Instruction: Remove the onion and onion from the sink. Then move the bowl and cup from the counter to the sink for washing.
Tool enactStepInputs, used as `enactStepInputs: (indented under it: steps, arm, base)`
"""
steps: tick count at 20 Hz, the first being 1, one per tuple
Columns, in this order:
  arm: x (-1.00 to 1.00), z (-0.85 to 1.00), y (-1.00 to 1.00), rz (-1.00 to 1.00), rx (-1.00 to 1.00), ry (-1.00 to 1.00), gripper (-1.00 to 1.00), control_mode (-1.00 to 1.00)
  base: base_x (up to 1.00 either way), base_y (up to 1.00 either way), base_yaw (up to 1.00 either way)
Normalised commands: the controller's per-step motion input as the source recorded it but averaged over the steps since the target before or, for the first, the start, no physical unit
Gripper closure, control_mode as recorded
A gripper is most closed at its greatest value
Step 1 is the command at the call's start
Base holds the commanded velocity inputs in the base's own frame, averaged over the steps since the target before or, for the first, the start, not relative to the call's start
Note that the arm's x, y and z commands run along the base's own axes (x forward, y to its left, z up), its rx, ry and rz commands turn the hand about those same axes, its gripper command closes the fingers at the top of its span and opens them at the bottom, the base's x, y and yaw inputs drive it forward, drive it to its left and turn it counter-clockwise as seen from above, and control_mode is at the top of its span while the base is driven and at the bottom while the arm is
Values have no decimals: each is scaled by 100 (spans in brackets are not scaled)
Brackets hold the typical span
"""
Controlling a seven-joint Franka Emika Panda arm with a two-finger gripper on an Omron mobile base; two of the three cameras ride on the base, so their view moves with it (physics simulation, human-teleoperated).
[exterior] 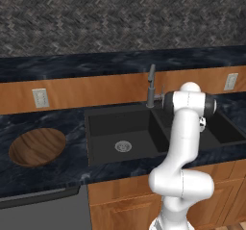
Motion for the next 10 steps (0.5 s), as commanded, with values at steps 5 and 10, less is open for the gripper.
enactStepInputs:
  steps: [5, 10]
  arm:
    - [-19, 30, -16, 0, 0, -1, 100, -100]
    - [-18, 28, -14, 0, 0, 0, 100, -100]
  base:
    - [0, 0, 0]
    - [0, 0, 0]
